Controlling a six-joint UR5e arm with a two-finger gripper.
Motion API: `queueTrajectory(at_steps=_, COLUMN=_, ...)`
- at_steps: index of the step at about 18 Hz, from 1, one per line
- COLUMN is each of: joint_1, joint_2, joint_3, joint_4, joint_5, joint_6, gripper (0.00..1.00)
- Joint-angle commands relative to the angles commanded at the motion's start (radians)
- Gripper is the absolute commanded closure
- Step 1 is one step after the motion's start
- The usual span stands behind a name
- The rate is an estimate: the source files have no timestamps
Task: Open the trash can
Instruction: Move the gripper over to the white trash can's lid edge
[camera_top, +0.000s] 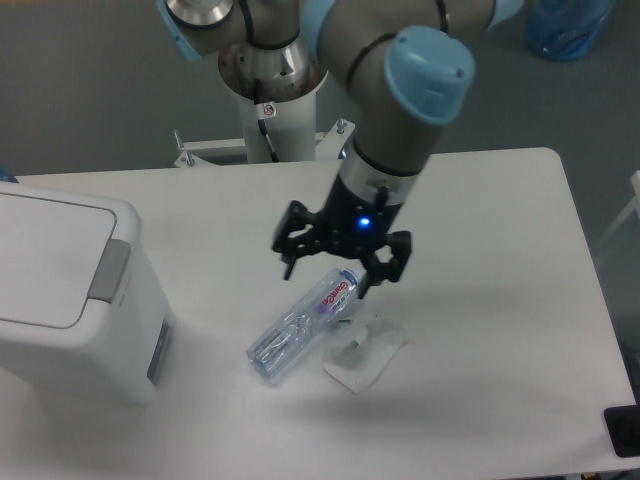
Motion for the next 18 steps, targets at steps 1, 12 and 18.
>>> queueTrajectory(at_steps=1, joint_1=-0.018, joint_2=0.008, joint_3=0.0, joint_4=0.002, joint_5=0.0, joint_6=-0.017, gripper=0.0)
queueTrajectory(at_steps=12, joint_1=-0.161, joint_2=0.028, joint_3=0.037, joint_4=0.002, joint_5=-0.049, joint_6=-0.143, gripper=0.0)
queueTrajectory(at_steps=18, joint_1=-0.172, joint_2=0.017, joint_3=0.006, joint_4=0.003, joint_5=-0.043, joint_6=-0.169, gripper=0.0)
